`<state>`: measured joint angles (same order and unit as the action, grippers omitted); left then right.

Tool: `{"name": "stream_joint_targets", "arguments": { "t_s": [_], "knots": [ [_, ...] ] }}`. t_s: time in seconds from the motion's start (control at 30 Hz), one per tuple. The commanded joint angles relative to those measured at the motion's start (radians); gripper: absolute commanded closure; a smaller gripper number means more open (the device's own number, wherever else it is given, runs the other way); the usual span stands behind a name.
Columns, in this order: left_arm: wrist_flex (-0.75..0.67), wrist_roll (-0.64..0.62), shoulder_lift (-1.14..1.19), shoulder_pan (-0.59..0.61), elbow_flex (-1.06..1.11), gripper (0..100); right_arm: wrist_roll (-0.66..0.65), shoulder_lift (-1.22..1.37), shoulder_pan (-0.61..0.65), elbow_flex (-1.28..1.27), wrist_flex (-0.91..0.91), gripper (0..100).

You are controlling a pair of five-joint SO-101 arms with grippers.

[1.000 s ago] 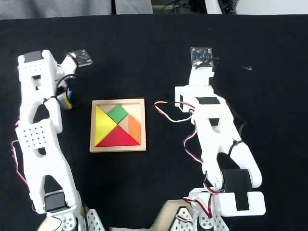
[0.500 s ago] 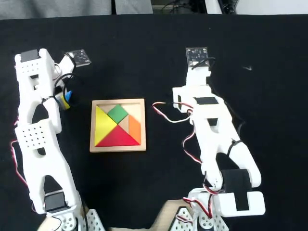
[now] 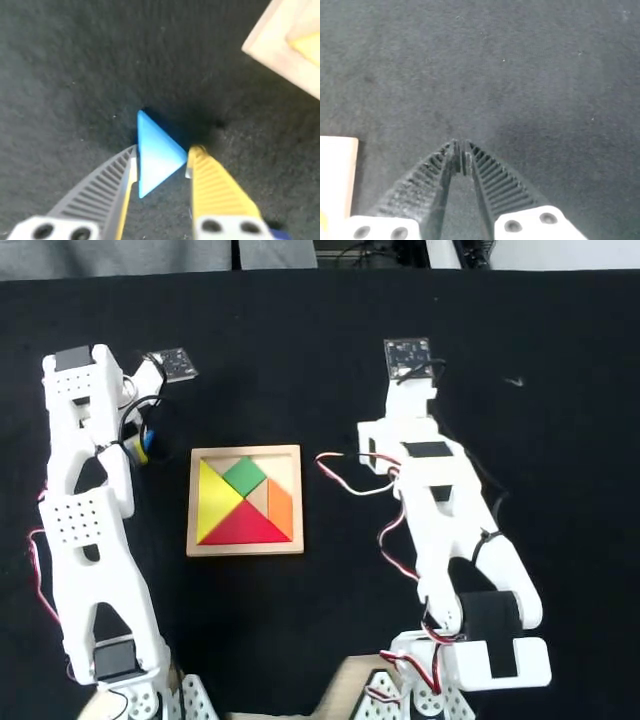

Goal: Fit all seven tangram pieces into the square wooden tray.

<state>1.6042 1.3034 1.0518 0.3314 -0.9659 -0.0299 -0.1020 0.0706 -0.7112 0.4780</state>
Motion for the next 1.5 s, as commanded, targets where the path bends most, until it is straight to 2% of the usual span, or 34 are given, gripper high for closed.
{"name": "stream_joint_targets", "arguments": {
  "t_s": [0.0,0.2,0.33,0.47,0.63,0.9,1.03,1.13,1.27,1.37,1.47],
  "knots": [
    [0.028,-0.005,-0.009,-0.001,-0.062,94,-0.009,-0.047,0.014,0.002,-0.02,97.6],
    [0.161,-0.017,-0.011,-0.042,-0.174,93,-0.009,-0.047,0.014,0.002,-0.021,97.6],
    [0.16,-0.161,-0.038,-0.074,-0.263,93,-0.009,-0.047,0.014,0.002,-0.021,97.6],
    [0.16,-0.195,-0.204,-0.143,-0.117,93,-0.009,-0.047,0.012,0.002,-0.021,97.6],
    [0.153,-0.15,-0.453,-0.2,0.128,93,-0.009,-0.047,0.012,0.002,-0.021,97.6],
    [0.132,-0.127,-0.473,-0.136,0.194,94,-0.009,-0.047,0.014,0.002,-0.021,97.6],
    [0.157,-0.264,-0.486,-0.15,0.183,94,-0.009,-0.047,0.012,0.002,-0.021,97.7],
    [0.157,-0.319,-0.559,-0.15,0.217,94,-0.009,-0.047,0.011,0.002,-0.021,97.7],
    [0.157,-0.327,-0.749,-0.122,0.394,94,-0.009,-0.047,0.011,0.002,-0.021,97.7],
    [0.155,-0.319,-0.956,-0.091,0.615,94,-0.009,-0.047,0.011,0.002,-0.021,97.7],
    [0.13,-0.256,-1.178,-0.035,0.849,93,-0.009,-0.047,0.012,0.002,-0.02,97.7]
  ]
}}
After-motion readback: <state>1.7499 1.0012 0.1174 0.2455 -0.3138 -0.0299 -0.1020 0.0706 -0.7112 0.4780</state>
